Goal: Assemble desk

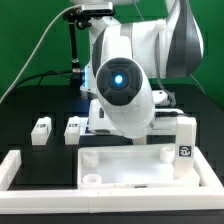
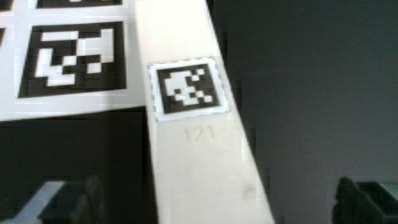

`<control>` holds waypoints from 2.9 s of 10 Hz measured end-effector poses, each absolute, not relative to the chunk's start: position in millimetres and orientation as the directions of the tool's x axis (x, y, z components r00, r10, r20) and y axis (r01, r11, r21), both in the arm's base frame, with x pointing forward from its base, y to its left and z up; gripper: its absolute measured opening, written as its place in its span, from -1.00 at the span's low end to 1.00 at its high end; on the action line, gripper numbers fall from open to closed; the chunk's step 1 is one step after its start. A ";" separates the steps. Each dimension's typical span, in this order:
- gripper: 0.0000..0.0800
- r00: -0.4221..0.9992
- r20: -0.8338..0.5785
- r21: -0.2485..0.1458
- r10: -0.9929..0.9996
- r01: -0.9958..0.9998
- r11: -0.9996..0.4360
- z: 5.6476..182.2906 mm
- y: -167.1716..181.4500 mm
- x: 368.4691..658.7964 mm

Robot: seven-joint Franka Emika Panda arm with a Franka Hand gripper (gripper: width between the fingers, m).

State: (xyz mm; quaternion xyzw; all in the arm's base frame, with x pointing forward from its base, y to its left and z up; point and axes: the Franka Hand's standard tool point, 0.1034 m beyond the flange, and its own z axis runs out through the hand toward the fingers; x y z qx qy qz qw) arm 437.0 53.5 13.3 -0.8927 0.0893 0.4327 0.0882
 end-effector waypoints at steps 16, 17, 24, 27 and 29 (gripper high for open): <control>-0.27 0.614 -0.782 -0.105 -0.108 -0.300 -0.948 102.1 31.1 497.4; -0.27 0.640 -0.761 -0.118 -0.107 -0.298 -0.947 113.1 18.4 507.1; -0.27 0.933 -0.273 -0.293 -0.236 -0.315 -0.903 147.5 -3.9 582.3; -0.27 0.945 0.041 -0.262 -0.325 -0.303 -0.916 158.9 -17.9 578.0; -0.27 0.927 0.160 -0.230 -0.340 -0.300 -0.926 155.3 -21.9 581.6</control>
Offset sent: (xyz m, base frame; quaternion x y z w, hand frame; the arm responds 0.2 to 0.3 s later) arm 0.0000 0.0000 0.0000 0.0000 0.0000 0.0000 1.0000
